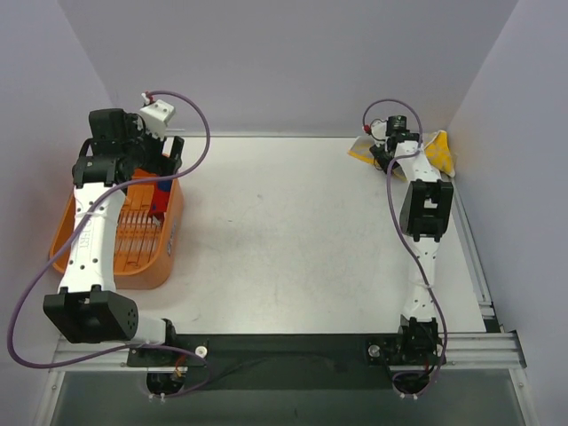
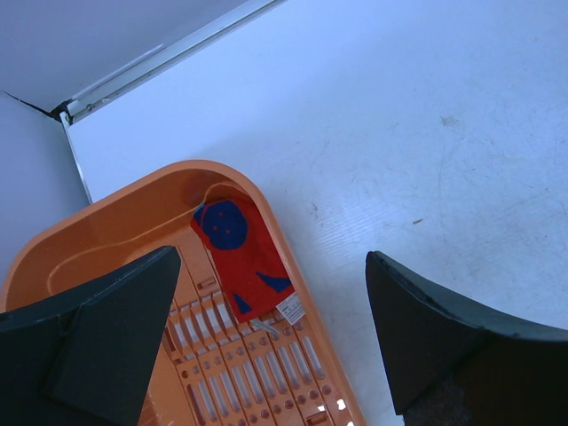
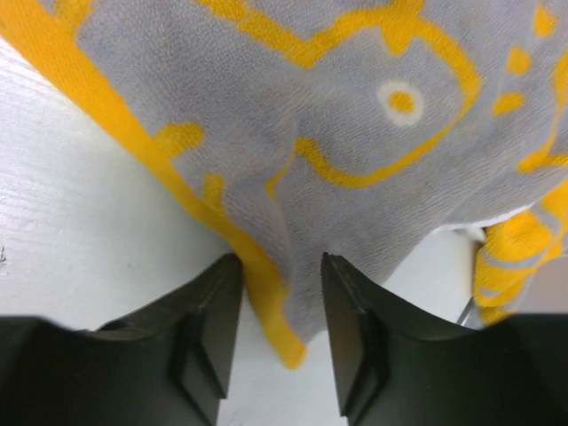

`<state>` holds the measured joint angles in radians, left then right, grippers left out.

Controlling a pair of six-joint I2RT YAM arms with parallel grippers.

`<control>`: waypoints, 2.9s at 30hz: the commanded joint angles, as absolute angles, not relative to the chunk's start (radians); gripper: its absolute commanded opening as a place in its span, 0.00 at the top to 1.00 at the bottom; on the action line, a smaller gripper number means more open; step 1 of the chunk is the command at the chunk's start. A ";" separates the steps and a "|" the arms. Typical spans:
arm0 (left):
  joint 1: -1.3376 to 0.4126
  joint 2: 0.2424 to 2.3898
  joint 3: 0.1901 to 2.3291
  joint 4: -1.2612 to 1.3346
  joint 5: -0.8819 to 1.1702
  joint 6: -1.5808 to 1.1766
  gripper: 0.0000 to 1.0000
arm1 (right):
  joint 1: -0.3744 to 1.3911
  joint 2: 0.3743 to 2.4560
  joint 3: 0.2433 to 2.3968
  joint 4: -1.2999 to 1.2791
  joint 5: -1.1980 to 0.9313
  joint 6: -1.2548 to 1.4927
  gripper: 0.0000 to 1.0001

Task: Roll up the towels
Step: Grab a towel with the right arm, then flatten the towel

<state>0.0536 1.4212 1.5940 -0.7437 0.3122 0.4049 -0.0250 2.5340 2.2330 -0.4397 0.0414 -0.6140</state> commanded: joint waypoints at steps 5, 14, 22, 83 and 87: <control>0.040 1.376 1.577 -0.718 0.298 0.423 0.03 | -0.011 2.571 2.178 -0.452 0.052 -0.813 1.00; 0.018 1.422 1.618 -0.722 0.434 0.364 0.03 | 0.081 2.237 1.941 -0.753 -0.242 -0.675 1.00; -0.147 1.512 1.620 -0.723 0.405 0.229 0.09 | 0.297 2.009 1.689 -0.893 -0.648 -0.256 1.00; -0.906 1.893 1.318 -0.669 0.433 0.627 0.29 | -0.198 2.267 1.859 -0.887 -0.319 -0.672 1.00; -0.943 1.904 1.315 -0.638 0.410 0.629 0.32 | -0.196 2.252 1.852 -0.890 -0.331 -0.661 1.00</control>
<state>-0.9192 1.9141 1.3121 -0.6991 0.4252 0.6125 -0.2012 2.3028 1.8771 -0.8291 -0.3035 -0.6662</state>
